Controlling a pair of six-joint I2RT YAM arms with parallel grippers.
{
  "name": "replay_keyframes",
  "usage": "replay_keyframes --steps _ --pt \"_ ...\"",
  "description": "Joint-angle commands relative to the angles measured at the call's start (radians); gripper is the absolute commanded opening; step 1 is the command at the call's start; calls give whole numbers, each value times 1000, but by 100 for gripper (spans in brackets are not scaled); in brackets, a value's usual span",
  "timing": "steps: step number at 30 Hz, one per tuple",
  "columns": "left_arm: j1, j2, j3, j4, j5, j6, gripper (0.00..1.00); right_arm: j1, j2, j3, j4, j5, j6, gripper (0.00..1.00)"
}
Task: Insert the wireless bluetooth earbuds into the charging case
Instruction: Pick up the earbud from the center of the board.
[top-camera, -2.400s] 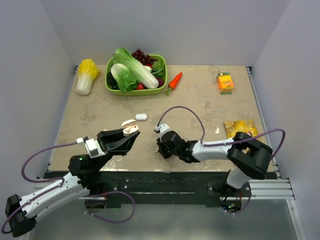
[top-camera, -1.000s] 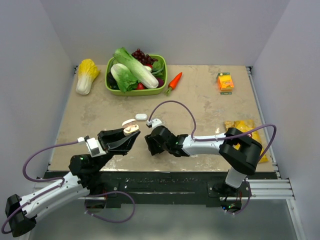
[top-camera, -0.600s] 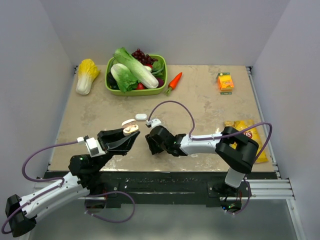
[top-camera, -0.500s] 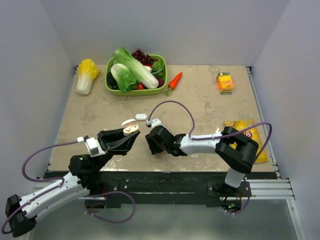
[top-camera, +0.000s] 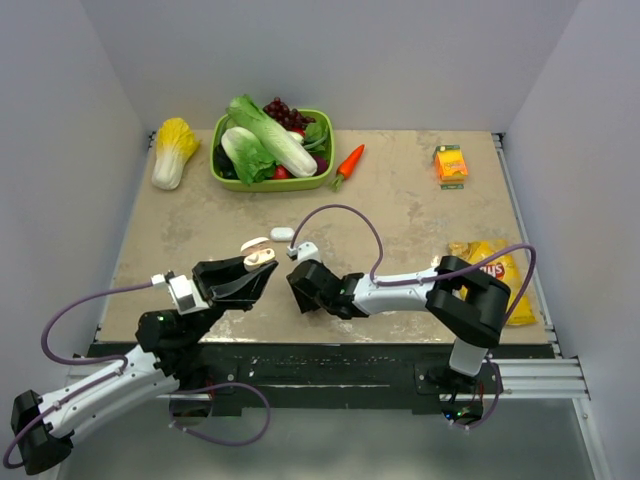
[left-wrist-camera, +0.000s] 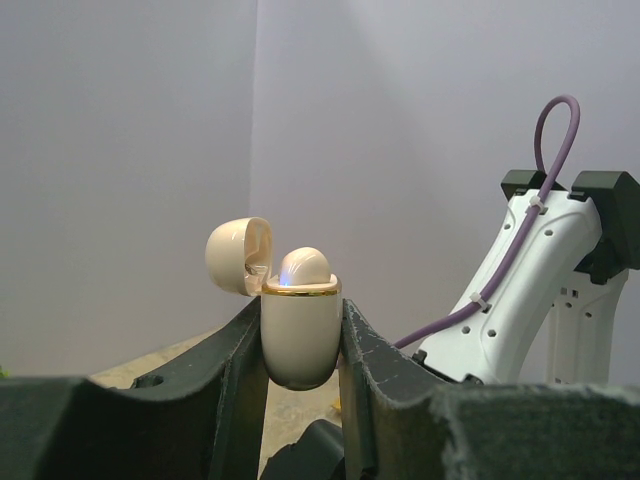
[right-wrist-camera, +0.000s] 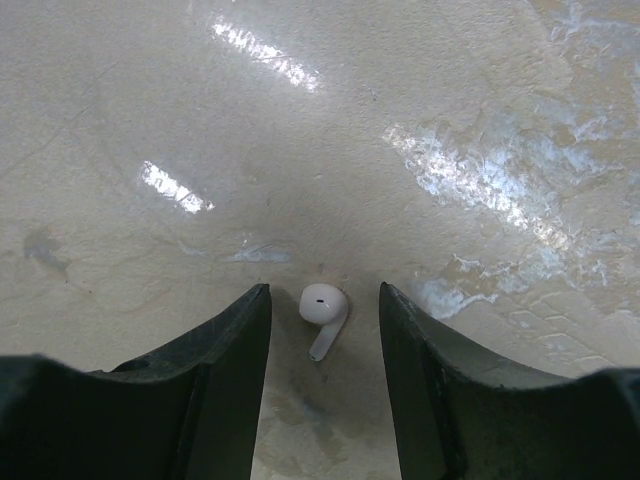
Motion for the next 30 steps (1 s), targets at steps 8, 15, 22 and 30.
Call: replay_keyframes --steps 8,15,22,30 --pt "0 -37 -6 -6 -26 -27 0 27 75 49 -170 72 135 47" --pt "1 -38 -6 -17 -53 -32 0 56 106 68 -220 101 172 47" --pt "0 -45 -6 -22 -56 -33 0 75 133 78 -254 121 190 41" --pt "1 -46 -5 -25 -50 -38 0 79 117 63 -263 122 199 33"
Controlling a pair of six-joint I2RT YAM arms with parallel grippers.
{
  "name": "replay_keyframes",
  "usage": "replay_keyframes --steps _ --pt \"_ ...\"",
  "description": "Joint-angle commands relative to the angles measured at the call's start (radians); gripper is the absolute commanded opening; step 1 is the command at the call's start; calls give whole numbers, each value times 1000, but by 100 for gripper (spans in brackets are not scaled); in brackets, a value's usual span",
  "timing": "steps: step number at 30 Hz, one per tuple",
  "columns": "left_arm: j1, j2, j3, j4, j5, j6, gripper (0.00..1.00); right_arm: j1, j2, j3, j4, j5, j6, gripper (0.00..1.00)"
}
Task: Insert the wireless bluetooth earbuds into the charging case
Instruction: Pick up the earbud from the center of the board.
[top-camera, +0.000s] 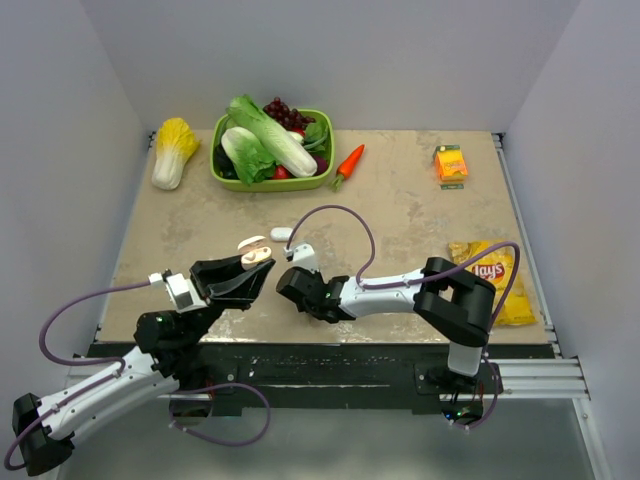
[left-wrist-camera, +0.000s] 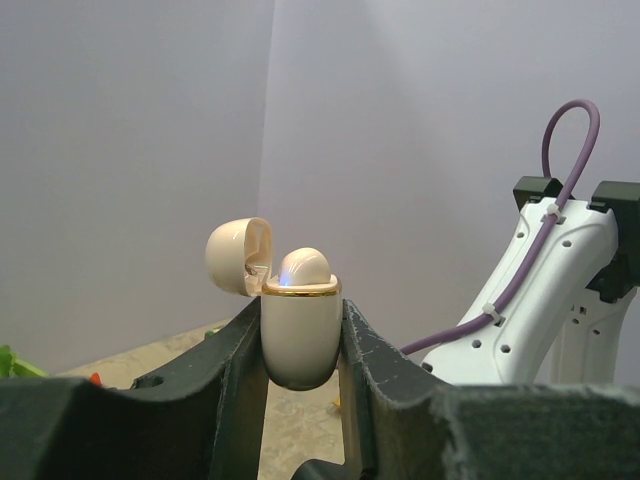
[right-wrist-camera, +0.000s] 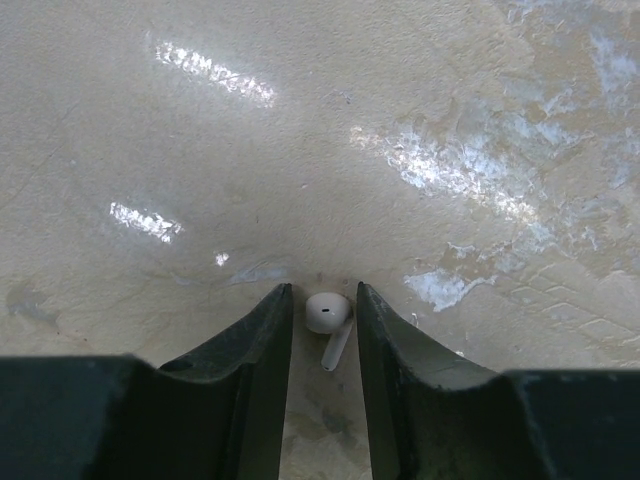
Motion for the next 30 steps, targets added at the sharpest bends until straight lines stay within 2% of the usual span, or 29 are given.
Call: replay_keyframes --steps 1,11,15,23,30 --pt "0 -8 -4 22 -7 -20 0 10 38 -41 -128 -55 51 32" --pt "0 -3 -4 25 -7 -26 0 9 -10 -48 -133 -53 51 14" --pt "0 -2 -4 28 -13 -27 0 10 -45 -51 -134 -38 44 0" --pt "0 29 0 77 -44 -1 0 -34 -201 4 -153 55 -27 0" --pt "1 141 54 170 -71 68 0 -103 -434 97 -162 140 -169 0"
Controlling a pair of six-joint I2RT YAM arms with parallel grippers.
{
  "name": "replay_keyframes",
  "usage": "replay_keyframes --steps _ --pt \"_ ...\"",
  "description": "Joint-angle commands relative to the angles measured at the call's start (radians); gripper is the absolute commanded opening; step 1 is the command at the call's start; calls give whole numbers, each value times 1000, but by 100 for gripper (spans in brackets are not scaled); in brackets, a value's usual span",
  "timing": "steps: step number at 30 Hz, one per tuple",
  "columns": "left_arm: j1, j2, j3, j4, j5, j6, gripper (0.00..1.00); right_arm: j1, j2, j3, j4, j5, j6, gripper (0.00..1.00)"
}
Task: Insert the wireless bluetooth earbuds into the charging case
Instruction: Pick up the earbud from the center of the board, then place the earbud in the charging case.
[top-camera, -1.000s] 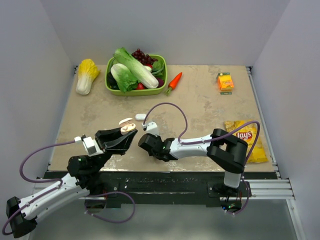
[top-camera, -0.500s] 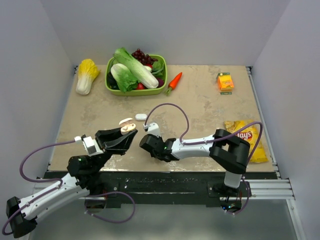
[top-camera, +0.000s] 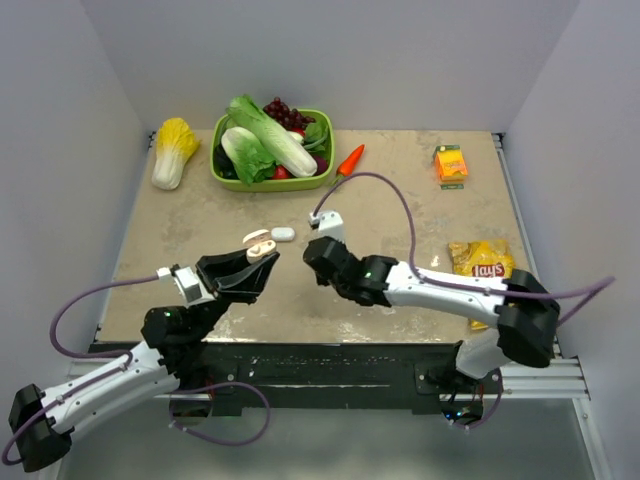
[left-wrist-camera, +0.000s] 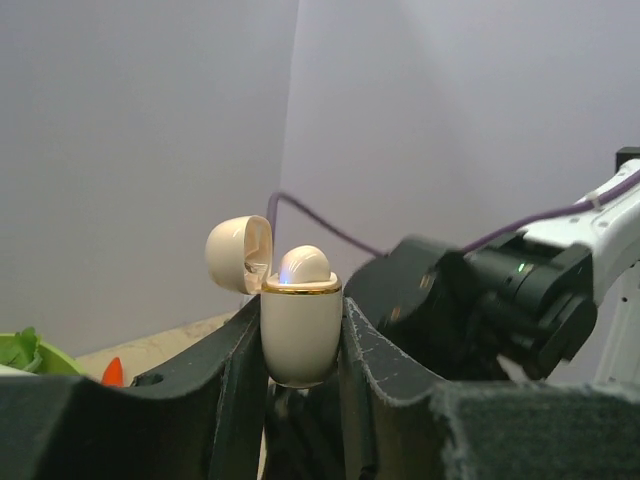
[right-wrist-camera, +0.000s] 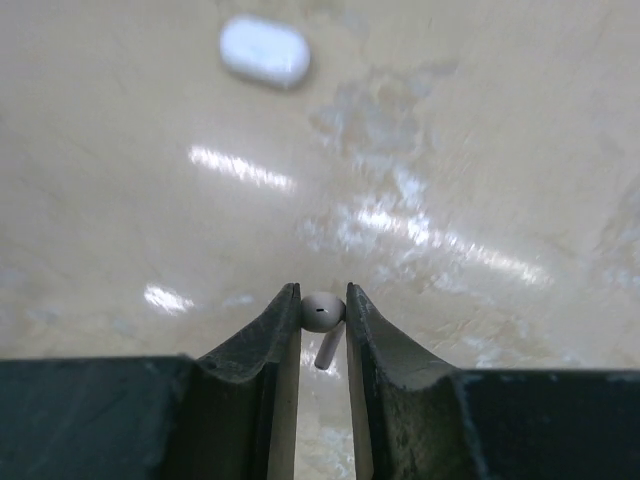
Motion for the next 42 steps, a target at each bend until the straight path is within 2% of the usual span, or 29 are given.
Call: replay_keyframes --steps 1,8,15,21,29,42 --pt "1 90 60 134 -32 61 0 -31 -176 101 10 115 -116 0" --pt "3 311 140 338 -29 121 0 -31 -463 20 256 178 -291 0" --pt "6 533 250 471 51 124 0 -30 -584 -8 413 106 -480 0" --pt "37 635 321 520 116 95 0 -28 -689 -90 604 37 -575 0" --pt "90 731 392 585 189 15 0 -28 -715 -112 790 -55 -664 0" --pt "121 778 491 559 241 -15 0 -26 -574 -46 995 -150 -758 0"
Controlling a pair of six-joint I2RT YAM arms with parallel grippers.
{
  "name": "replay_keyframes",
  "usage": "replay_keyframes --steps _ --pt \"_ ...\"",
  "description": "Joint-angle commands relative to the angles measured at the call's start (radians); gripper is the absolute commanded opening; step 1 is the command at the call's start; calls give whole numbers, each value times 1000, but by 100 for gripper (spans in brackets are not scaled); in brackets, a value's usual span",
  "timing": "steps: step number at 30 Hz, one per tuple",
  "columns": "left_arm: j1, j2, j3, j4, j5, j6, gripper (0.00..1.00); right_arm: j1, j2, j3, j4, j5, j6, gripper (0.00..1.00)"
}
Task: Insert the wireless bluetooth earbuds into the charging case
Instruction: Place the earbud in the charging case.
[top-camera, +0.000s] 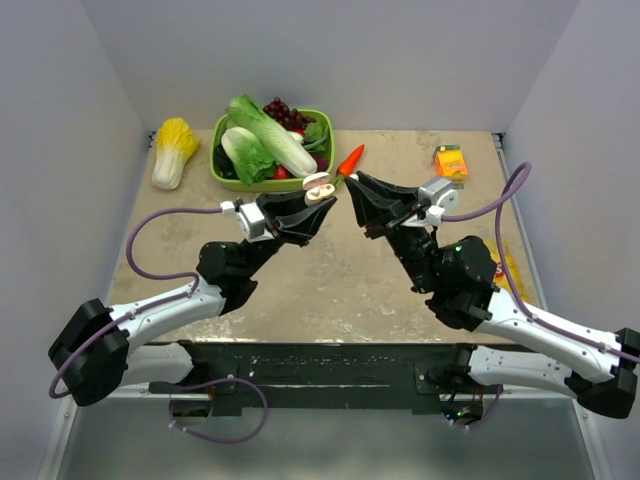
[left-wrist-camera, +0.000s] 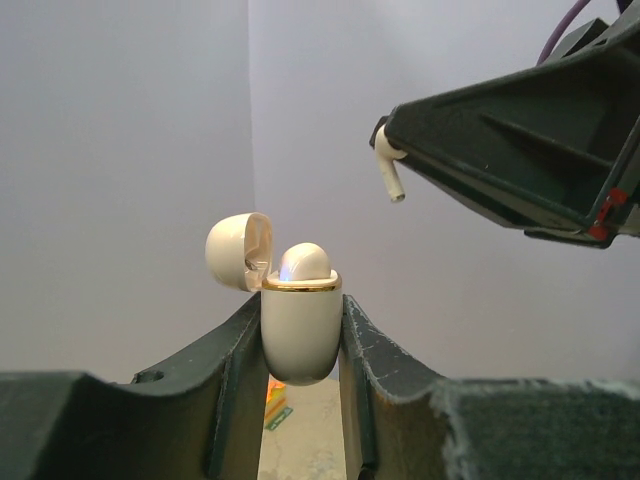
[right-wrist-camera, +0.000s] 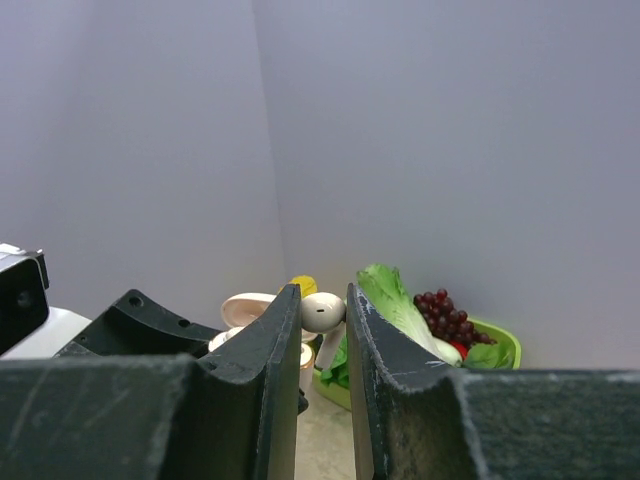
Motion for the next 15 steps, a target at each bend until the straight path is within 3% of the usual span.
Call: replay_keyframes --steps 1,15 --pt "15 0 68 191 37 -14 0 2 33 62 119 -34 -49 0" --pt "29 17 97 177 77 -32 0 2 116 90 168 -28 -71 0"
